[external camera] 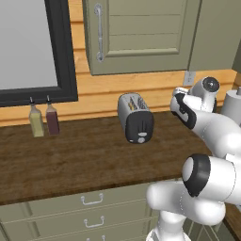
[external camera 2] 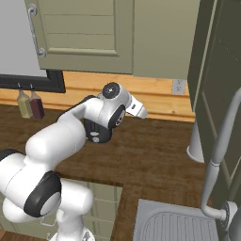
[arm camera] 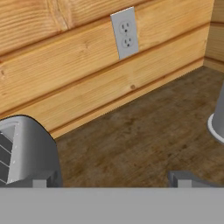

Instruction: Start the toaster. Once the lever pops up, take the bread to the plate on the dining counter.

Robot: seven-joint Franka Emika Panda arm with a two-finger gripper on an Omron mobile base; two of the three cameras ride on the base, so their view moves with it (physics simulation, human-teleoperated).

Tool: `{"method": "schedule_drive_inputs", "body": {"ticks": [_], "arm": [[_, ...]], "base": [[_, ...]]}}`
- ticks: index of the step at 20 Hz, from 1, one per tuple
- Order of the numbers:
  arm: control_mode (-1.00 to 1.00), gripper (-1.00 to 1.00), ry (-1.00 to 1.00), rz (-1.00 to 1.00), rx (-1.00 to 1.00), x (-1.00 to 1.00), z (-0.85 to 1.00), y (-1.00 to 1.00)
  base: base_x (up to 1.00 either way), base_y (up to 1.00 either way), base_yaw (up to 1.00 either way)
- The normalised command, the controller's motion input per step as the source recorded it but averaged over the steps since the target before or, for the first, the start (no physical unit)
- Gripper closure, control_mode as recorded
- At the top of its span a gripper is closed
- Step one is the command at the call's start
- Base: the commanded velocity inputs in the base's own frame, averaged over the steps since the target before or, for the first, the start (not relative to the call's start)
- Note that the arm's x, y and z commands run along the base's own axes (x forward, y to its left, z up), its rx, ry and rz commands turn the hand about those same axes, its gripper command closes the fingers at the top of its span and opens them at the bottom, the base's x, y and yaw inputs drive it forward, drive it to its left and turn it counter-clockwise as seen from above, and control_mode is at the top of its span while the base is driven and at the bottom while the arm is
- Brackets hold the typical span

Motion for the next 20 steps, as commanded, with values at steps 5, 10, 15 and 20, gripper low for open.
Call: {"method": "schedule_drive_inputs", "body": {"ticks": [5, 10, 15, 20], "arm": [[-1.00, -1.00, 0.00, 0.00, 0.00, 0.00, 0.00, 0.00], [-1.00, -1.00, 0.00, 0.00, 0.00, 0.00, 0.00, 0.00], [-1.00, -1.00, 0.00, 0.00, 0.00, 0.00, 0.00, 0.00], [-1.00, -1.00, 0.00, 0.00, 0.00, 0.00, 0.00, 0.00]], "base": [[0.00, 0.00, 0.00], [0.00, 0.00, 0.00], [0.00, 0.00, 0.00], [0.00, 0.00, 0.00]]}}
